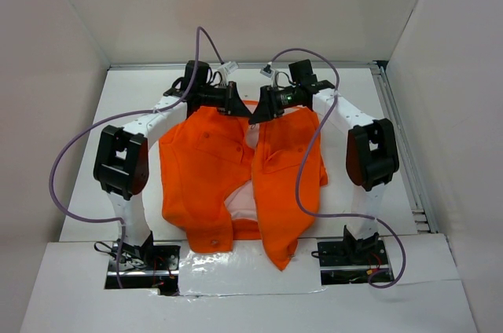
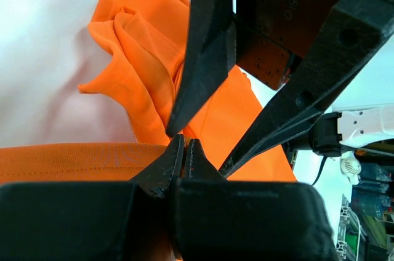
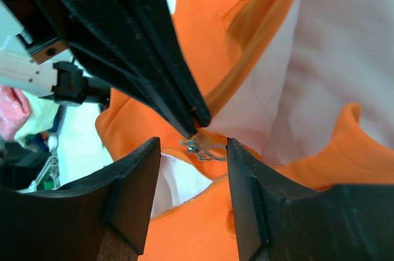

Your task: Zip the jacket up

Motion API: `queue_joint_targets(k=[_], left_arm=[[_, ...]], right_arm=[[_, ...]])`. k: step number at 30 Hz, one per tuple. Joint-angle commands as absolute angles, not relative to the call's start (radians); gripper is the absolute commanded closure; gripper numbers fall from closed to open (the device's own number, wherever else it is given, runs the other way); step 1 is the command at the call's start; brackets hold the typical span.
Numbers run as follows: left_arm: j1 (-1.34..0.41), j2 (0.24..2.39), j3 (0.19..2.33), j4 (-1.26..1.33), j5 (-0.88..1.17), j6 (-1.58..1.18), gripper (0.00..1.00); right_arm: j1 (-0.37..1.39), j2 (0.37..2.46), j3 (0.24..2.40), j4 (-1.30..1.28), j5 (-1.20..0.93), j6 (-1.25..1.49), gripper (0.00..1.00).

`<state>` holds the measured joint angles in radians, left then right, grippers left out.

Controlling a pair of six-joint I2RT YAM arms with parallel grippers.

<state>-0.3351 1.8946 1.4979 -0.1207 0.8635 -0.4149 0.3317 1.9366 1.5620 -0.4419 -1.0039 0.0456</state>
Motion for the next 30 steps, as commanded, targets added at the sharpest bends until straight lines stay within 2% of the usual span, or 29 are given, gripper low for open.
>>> queue_joint_targets(k=[1,5,7,8,9,10,11,15,16,19,23,26,30], left_arm=[[-0.334,1.842,1.503,-0.067,0.908,-0.426,1.0],[-0.333,1.841,1.512,-0.061,0.925,-0.422,1.0],[-0.334,1.841,1.511,-0.06,0.92,-0.426,1.0],[-0.333,1.845,1.516,-0.063,0.914,-0.428,1.0],[-0.333,1.845,1.516,-0.064,0.913,-0.428,1.0],[-0.333,1.848,1.519,-0.069,0.914,-0.428,1.0],[-0.333,1.85,1.522,-0.071,0.919,-0.428,1.0],[-0.331,1.856,1.529,-0.07,0.928,-0.436,1.0],[-0.331,1.862,1.542,-0.084,0.931,-0.433,0.78],[-0.318,1.873,1.551,-0.129,0.937,-0.423,0.4],[-0.276,1.844,1.479,-0.056,1.035,-0.434,0.14],[-0.265,1.848,1.443,-0.009,1.121,-0.42,0.08],[-0.27,1.897,1.468,0.011,1.244,-0.338,0.11]], right_arm=[[0.342,1.942,1.609,-0.409,-1.092,0.012,0.46],[0.342,1.956,1.621,-0.426,-1.111,-0.021,0.59],[0.339,1.963,1.632,-0.428,-1.126,-0.018,0.72],[0.336,1.968,1.638,-0.428,-1.143,-0.017,0.83],[0.336,1.968,1.638,-0.429,-1.147,-0.014,0.83],[0.331,1.965,1.638,-0.43,-1.147,-0.011,0.93],[0.334,1.964,1.638,-0.43,-1.138,-0.008,1.0],[0.331,1.953,1.629,-0.407,-1.144,-0.002,1.0],[0.33,1.956,1.634,-0.413,-1.146,-0.002,1.0],[0.318,1.96,1.649,-0.434,-1.169,-0.002,1.0],[0.31,1.951,1.652,-0.454,-1.2,0.015,1.0],[0.308,1.954,1.66,-0.471,-1.221,0.011,1.0],[0.307,1.956,1.667,-0.491,-1.223,0.011,1.0]])
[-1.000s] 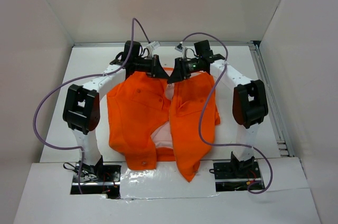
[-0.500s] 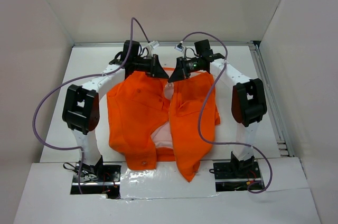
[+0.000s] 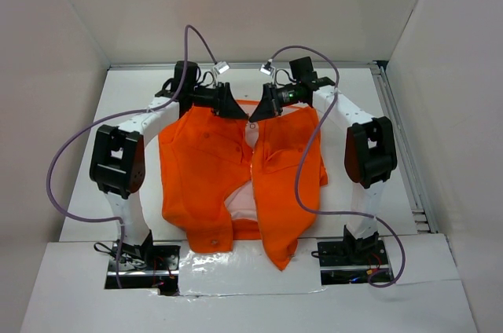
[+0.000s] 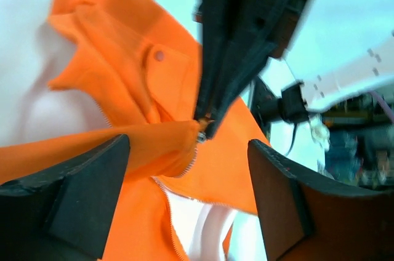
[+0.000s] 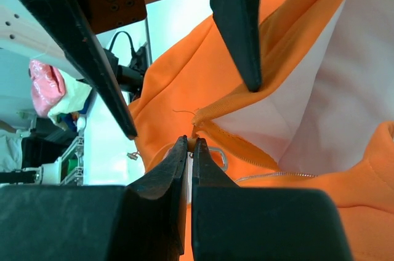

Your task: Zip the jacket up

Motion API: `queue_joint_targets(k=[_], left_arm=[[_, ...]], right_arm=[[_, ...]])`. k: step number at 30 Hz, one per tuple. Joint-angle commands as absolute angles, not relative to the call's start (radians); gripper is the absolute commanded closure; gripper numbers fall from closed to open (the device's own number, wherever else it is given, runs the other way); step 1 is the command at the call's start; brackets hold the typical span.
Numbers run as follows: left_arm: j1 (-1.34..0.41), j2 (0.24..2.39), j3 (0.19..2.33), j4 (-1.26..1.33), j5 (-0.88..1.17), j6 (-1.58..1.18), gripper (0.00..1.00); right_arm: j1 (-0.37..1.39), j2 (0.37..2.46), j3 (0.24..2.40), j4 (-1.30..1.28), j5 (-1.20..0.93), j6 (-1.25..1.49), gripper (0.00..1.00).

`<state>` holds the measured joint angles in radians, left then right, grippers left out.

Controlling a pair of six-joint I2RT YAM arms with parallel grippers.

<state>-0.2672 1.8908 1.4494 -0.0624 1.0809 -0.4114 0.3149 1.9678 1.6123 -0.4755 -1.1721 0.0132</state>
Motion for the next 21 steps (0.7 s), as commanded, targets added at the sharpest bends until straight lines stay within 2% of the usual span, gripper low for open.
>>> queue_joint_targets(k=[1,4,7,10,11,12,14,15,17,18,20,21], left_arm=[[-0.268,1.904,1.467,0.015,1.262,-0.316,0.13],[-0.273,1.931,1.476,0.018,1.331,-0.279,0.17],[-0.291,1.966,1.52,-0.024,1.31,-0.256,0.28],[-0.307,1.993,1.549,-0.038,1.315,-0.249,0.45],[-0.31,1.997,1.551,-0.028,1.318,-0.258,0.47],[-0.31,1.999,1.546,-0.017,1.319,-0.268,0.54],[-0.31,1.997,1.54,0.026,1.325,-0.288,0.62],[-0.31,1.996,1.537,0.04,1.328,-0.299,0.72],[-0.31,1.988,1.526,0.057,1.33,-0.307,0.81],[-0.311,1.985,1.526,0.058,1.331,-0.305,0.88],[-0.31,1.98,1.529,0.043,1.332,-0.296,0.93],[-0.31,1.976,1.526,0.035,1.327,-0.29,1.0]], right_arm=[[0.305,1.956,1.666,-0.486,-1.221,0.012,1.0],[0.302,1.96,1.671,-0.485,-1.227,0.026,1.0],[0.305,1.968,1.677,-0.486,-1.229,0.037,1.0],[0.305,1.965,1.677,-0.486,-1.233,0.04,1.0],[0.304,1.965,1.675,-0.486,-1.236,0.035,1.0],[0.305,1.962,1.674,-0.498,-1.235,0.025,1.0],[0.305,1.96,1.669,-0.502,-1.221,0.026,1.0],[0.305,1.96,1.669,-0.502,-1.207,0.031,1.0],[0.302,1.963,1.669,-0.508,-1.192,0.032,1.0],[0.302,1.967,1.669,-0.506,-1.181,0.038,1.0],[0.295,1.967,1.67,-0.514,-1.151,0.037,1.0],[0.295,1.967,1.669,-0.514,-1.138,0.047,1.0]])
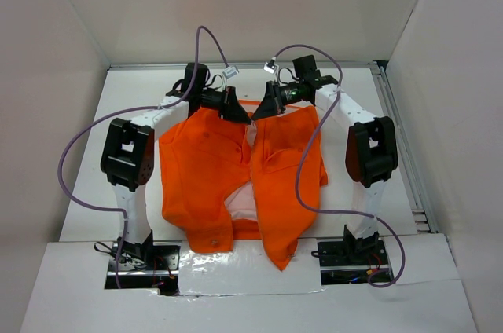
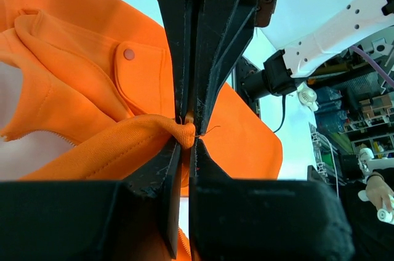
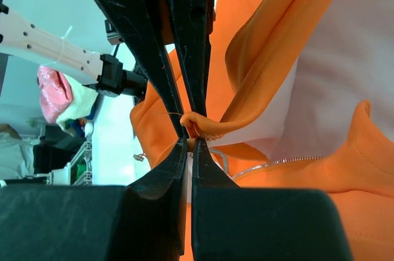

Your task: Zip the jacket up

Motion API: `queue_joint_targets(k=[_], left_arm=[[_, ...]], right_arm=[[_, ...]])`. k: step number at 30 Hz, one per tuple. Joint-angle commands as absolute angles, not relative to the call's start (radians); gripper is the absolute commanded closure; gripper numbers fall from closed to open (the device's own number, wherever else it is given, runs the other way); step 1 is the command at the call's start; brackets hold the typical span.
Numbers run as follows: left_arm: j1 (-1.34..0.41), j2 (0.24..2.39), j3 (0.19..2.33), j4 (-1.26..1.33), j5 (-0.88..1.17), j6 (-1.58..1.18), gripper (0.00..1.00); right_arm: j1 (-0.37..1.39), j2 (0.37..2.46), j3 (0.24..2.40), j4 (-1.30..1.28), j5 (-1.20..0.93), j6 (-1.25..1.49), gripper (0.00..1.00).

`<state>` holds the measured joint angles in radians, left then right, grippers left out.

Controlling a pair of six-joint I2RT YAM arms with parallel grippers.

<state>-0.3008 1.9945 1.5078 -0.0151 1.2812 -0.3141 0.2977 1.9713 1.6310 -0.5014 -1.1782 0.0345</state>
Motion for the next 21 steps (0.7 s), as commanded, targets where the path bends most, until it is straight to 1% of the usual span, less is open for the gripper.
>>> queue_joint_targets(k=[1,5,7,9,10,13,14,17,19,21], left_arm=[[-0.311,1.971,1.525,0.028,1.315,-0.284,1.0],[-0.313,1.954,1.5,0.037,1.315,-0.285,1.0],[-0.314,1.944,1.494,0.043,1.275,-0.307,1.0],[-0.314,1.934,1.497,0.017,1.206,-0.324,1.0],[-0.316,1.93,1.493,0.012,1.189,-0.321,1.0],[-0.316,1.893,1.439,0.015,1.116,-0.324,1.0],[-0.314,1.876,1.412,0.017,1.099,-0.33,1.0],[-0.314,1.852,1.369,0.003,1.034,-0.345,1.0],[-0.313,1.833,1.335,0.006,1.003,-0.36,1.0],[-0.307,1.809,1.276,0.026,0.999,-0.38,1.0]], right_arm=[[0.291,1.967,1.669,-0.512,-1.12,0.051,1.0],[0.294,1.962,1.681,-0.528,-1.132,0.04,1.0],[0.299,1.97,1.704,-0.572,-1.143,0.011,0.74],[0.301,1.964,1.707,-0.577,-1.16,0.011,0.53],[0.299,1.959,1.707,-0.577,-1.154,0.011,0.49],[0.299,1.927,1.7,-0.577,-1.092,0.027,0.43],[0.295,1.918,1.688,-0.577,-1.021,0.037,0.42],[0.278,1.879,1.631,-0.543,-0.884,0.126,0.41],[0.242,1.846,1.586,-0.483,-0.881,0.187,0.41],[0.224,1.821,1.54,-0.483,-0.804,0.212,0.41]])
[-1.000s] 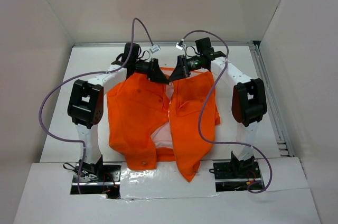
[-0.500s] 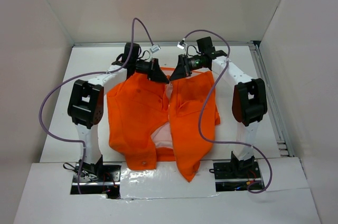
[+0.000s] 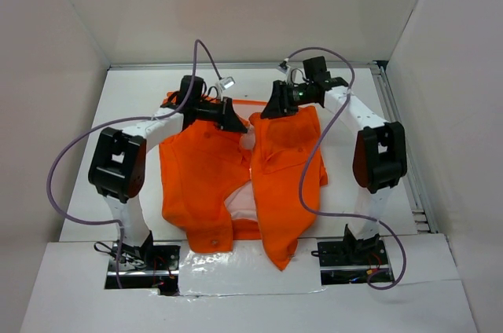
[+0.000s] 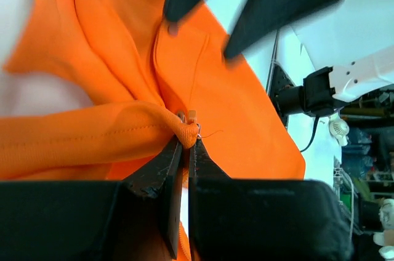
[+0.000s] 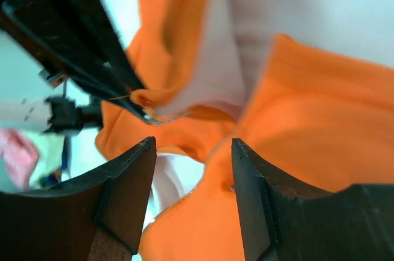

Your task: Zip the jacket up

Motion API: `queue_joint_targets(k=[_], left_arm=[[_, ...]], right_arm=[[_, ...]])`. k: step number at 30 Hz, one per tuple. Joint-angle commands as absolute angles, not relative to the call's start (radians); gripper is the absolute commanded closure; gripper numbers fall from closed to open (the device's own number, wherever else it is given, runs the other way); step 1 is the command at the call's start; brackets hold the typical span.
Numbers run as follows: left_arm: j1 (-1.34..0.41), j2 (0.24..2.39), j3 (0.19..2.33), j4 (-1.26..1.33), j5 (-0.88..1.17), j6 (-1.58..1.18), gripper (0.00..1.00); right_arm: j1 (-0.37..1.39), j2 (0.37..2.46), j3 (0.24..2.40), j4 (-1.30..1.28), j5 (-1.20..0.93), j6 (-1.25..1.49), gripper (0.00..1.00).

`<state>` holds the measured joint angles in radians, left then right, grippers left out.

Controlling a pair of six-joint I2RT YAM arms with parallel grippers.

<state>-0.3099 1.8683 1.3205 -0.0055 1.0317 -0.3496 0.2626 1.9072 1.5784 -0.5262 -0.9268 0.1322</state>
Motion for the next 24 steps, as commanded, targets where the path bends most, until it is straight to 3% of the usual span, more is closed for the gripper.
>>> queue_joint_targets(k=[1,5,10,15,24], left_arm=[[-0.304,1.801,1.244,0.046,0.996,-0.393,1.0],[-0.282,1.772,1.178,0.093,1.011,-0.452,1.0],[-0.261,1.733,1.102,0.11,0.965,-0.494,1.0],[-0.242,1.721,1.059,0.117,0.957,-0.505,1.0],[-0.241,1.718,1.046,0.124,0.962,-0.496,1.0]], right_arm=[[0.227,1.818,1.54,-0.504,-0.766,0.181,0.41],[0.281,1.835,1.566,-0.575,-0.519,0.15,0.41],[0.356,1.913,1.684,-0.61,-0.411,0.183,0.42],[0.475,1.988,1.805,-0.676,-0.159,0.16,0.42],[0.554,2.105,1.885,-0.753,-0.005,0.149,0.37]])
